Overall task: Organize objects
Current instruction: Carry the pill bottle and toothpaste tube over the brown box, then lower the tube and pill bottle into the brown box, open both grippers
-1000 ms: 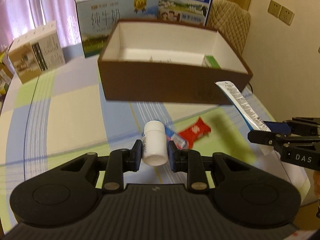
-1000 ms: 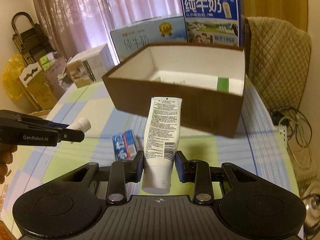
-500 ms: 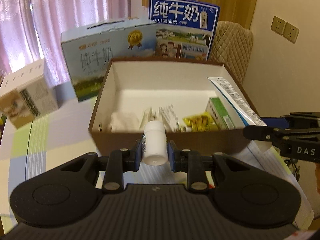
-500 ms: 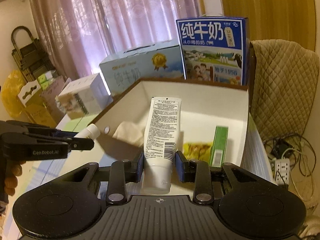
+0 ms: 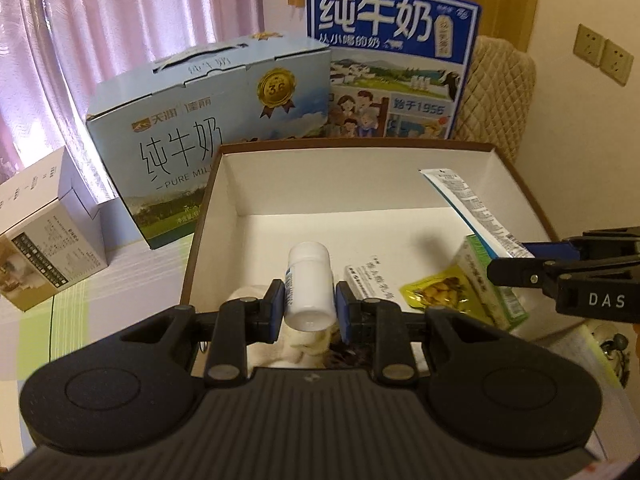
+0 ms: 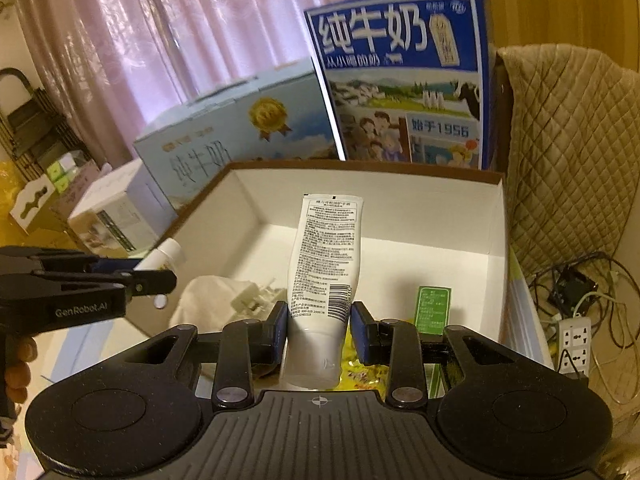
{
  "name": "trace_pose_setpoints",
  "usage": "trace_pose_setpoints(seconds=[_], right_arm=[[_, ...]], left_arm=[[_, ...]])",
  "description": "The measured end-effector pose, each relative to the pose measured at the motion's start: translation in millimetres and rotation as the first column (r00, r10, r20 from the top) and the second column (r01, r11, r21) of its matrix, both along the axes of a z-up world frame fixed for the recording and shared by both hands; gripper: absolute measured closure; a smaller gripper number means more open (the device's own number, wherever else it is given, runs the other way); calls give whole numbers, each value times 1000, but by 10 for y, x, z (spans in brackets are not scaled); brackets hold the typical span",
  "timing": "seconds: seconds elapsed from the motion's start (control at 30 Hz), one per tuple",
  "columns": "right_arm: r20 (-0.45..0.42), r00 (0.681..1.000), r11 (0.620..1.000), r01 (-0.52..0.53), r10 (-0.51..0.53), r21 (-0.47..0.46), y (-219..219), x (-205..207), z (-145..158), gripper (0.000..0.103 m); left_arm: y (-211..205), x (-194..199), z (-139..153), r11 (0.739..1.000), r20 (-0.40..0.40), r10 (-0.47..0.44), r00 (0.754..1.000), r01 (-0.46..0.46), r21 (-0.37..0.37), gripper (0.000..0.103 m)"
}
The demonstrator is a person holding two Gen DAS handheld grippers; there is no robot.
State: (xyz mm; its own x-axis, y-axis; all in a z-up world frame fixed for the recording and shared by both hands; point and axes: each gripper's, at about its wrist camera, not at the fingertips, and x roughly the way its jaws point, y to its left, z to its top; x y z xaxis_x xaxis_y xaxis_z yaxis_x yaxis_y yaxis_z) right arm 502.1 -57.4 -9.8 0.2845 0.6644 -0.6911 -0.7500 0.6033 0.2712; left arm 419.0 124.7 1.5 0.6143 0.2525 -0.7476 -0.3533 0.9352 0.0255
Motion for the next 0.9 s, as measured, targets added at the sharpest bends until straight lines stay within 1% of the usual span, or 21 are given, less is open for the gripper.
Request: trace_pose_setpoints(seconds=[0.13,0.37,0.53,0.63,0.7,0.83,0.9], right_arm=[[-21,1000,999,1,-1,-33,111,150,-143,73],[-89,996,995,21,-30,-97,271,404,-401,73],[-128,990,992,50,-64,-115,369,535,-511,73],[-138,987,992,71,-85,-104,420,586,-534,73],[-134,986,994,86,-95,-72,441,612,-534,72],[-127,986,994,108,-111,-30,475,651,-509,68],[-134,985,994,109,-110,-17,460,656,-486,68]], left_arm=[[120,149,-97,1000,-24,-1,1000,1,9,80],[290,314,-254,1000,-52,8,999,-8,-4,80],[348,389,-349,1000,-70,10,997,-11,-10,80],[367,423,-390,1000,-79,10,997,-11,-13,80],[376,445,-402,1000,-80,10,997,-11,-15,80],[387,473,-420,1000,-83,12,996,-13,-16,80],[393,487,-432,1000,-85,12,996,-13,-17,80]])
